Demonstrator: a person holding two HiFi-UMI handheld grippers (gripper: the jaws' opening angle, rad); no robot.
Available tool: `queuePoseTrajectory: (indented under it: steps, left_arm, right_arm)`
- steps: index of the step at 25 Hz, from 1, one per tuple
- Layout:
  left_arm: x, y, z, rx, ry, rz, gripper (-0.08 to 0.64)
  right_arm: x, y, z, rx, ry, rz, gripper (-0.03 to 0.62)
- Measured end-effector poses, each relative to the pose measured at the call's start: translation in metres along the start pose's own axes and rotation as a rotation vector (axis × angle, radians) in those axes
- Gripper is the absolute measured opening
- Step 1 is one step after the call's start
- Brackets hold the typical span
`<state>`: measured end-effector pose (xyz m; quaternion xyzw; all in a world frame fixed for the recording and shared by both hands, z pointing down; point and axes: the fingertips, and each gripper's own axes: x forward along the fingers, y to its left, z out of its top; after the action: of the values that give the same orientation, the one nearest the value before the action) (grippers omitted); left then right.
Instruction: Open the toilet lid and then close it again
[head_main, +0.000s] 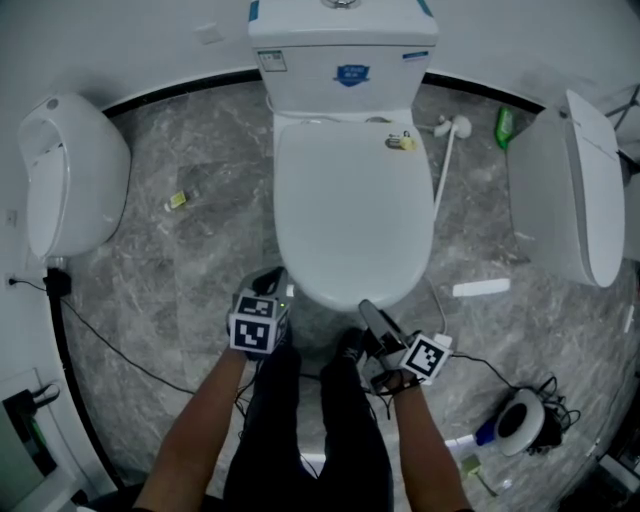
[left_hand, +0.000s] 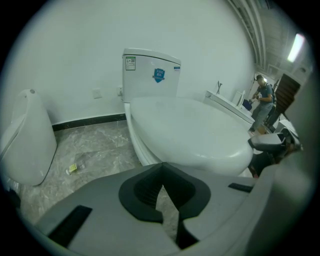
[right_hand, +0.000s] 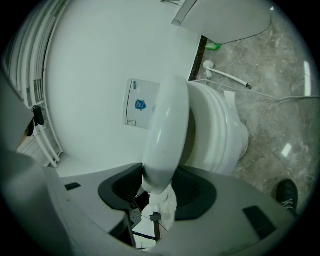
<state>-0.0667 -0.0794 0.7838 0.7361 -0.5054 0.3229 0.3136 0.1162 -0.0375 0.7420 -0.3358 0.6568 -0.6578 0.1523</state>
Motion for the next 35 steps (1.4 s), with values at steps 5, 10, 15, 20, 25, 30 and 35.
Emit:
queuePoseTrajectory:
  steps: [5, 10, 15, 20, 25, 30, 35]
  left_arm:
    - [0.008, 0.001, -0.005, -0.007, 0.003, 0.004, 0.005]
    - [0.013, 0.001, -0.01, -0.015, 0.01, 0.005, 0.005]
    - [0.02, 0.0, -0.016, -0.016, 0.028, 0.003, 0.005]
    - [0.024, 0.002, -0.018, -0.017, 0.033, 0.0, 0.006]
    - [0.027, 0.004, -0.018, -0.03, 0.029, 0.004, 0.006]
    - [0.027, 0.003, -0.012, -0.027, 0.018, 0.001, 0.006]
    - [0.019, -0.005, -0.006, -0.009, 0.007, 0.0, 0.006]
  right_arm:
    - [0.004, -0.01, 0.0, 0.033, -0.031, -0.034, 0.19]
    - [0.004, -0.018, -0.001, 0.064, -0.055, -0.072, 0.201]
    - [0.003, -0.031, -0.001, 0.081, -0.093, -0.132, 0.221]
    - [0.002, -0.037, -0.001, 0.084, -0.103, -0.176, 0.227]
    - [-0.005, -0.047, -0.007, 0.109, -0.113, -0.259, 0.227]
    - [-0.012, -0.049, -0.012, 0.086, -0.105, -0.301, 0.175]
    - [-0.021, -0.044, -0.009, 0.019, -0.082, -0.323, 0.161]
